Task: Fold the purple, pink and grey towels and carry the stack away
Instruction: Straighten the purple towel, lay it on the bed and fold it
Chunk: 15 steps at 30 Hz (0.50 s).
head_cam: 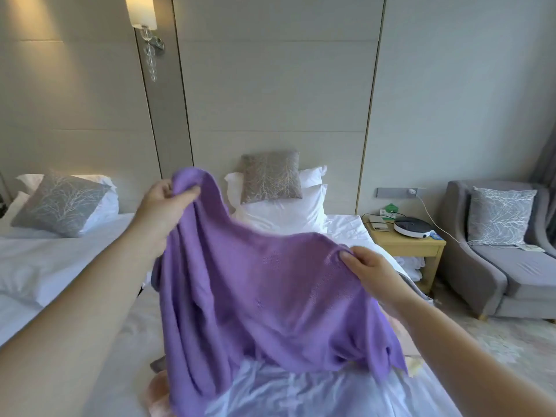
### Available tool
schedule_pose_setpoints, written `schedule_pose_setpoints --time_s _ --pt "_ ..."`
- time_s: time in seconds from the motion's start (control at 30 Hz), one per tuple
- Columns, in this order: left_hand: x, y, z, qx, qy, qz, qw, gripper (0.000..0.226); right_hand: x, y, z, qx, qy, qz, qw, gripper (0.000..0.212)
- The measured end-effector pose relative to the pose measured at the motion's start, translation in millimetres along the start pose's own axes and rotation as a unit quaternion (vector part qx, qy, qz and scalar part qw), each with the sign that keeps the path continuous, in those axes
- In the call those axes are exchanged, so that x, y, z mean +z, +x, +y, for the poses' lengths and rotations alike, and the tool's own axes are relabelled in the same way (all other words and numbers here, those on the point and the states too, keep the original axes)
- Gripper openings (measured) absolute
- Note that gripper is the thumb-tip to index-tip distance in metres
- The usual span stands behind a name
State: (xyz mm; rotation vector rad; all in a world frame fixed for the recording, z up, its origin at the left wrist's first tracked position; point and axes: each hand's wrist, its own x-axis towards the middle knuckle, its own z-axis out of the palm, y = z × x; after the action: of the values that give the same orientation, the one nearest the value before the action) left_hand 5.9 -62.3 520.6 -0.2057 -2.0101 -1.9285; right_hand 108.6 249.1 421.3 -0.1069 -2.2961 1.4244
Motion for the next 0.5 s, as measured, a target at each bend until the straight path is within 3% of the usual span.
schedule_pose_setpoints --time_s 0.07,0.17,0.23,0.27,0.37,0.5 --pt "15.1 -13.4 -21.0 0.018 0.077 -0.067 0.995 0.026 0.5 2.8 -33.1 -0.037 -0.018 -0.067 0.997 0.030" --pt "49.7 -46.9 -33.8 0.056 0.130 -0.278 0.950 0.045 12.9 2.8 -72.2 -0.086 -0.030 -0.167 0.982 0.021" --pt "71.1 -64.9 -35.9 0.058 0.111 -0.417 0.900 0.037 17.9 3.1 -84.7 -0.104 -0.019 -0.187 0.977 0.018" --pt "78.4 -69.1 -37.5 0.060 0.110 -0.442 0.888 0.028 16.9 4.0 -85.6 -0.107 -0.013 -0.183 0.977 0.018" --pt "86.5 -67.9 -34.0 0.049 0.069 -0.381 0.921 0.020 6.7 2.7 -66.6 -0.091 -0.016 -0.144 0.985 0.016" --pt "82.9 -57.6 -14.4 0.039 -0.012 -0.311 0.950 0.012 13.4 -19.5 -14.9 -0.005 0.057 -0.231 0.971 0.023"
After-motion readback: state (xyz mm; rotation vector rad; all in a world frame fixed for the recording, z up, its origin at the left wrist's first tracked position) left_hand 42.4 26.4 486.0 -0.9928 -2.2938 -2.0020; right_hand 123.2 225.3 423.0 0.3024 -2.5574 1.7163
